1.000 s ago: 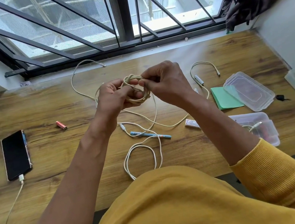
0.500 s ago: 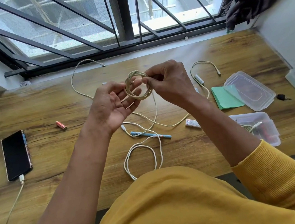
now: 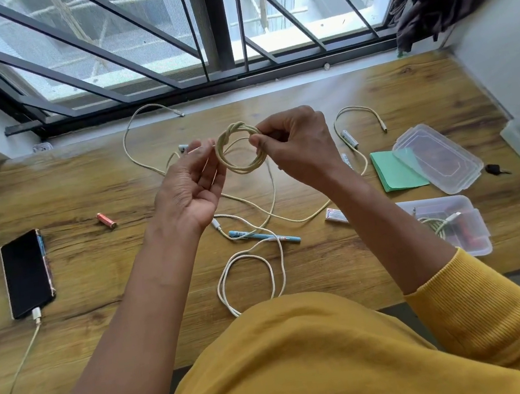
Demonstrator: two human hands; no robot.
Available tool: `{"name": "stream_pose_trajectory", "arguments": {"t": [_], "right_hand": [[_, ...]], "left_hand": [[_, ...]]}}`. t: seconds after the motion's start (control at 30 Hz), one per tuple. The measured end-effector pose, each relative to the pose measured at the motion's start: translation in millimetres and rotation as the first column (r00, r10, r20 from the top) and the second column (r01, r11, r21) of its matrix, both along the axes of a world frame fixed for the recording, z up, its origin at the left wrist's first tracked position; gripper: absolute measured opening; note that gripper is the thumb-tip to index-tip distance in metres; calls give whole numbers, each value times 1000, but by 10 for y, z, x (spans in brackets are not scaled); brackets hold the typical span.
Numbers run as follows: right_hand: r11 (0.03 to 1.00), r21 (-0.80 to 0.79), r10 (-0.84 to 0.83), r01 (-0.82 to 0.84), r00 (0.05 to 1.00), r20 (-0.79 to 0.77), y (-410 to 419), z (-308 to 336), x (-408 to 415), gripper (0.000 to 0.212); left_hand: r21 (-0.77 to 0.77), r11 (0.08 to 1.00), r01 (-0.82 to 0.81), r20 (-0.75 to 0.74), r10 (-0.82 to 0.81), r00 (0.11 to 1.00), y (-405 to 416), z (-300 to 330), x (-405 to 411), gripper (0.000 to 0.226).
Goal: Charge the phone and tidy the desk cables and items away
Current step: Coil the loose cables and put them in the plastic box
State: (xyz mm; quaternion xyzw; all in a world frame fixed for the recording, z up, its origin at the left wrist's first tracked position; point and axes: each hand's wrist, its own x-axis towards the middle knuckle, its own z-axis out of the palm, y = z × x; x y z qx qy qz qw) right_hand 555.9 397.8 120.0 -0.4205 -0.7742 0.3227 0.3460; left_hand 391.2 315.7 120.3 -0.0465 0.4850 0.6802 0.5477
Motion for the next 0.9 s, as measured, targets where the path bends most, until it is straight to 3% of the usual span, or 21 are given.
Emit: {"name": "stream_pose_trajectory", "arguments": {"t": [0.17,0.37,0.63,0.9], "right_hand": [[993,-56,-110,108,993,-35,26,-28,16,12],[989,-10,-146,146,989,-25,6,-39,29,11],[988,42,-145,146,989,-26,15,-56,17,10],[991,59,-120,119,993,7,-45,-73,18,6]], "left_hand": [[53,987,150,-325,-125,938,-56,-21,-36,14],[-44,929,367,-629,-312,712,-111,-2,-38,28],[-135,907,398,-771,-349,532,-80,55,-84,27],[-268,845,463,-729,-492,476,-18,-14,-96,22]]}}
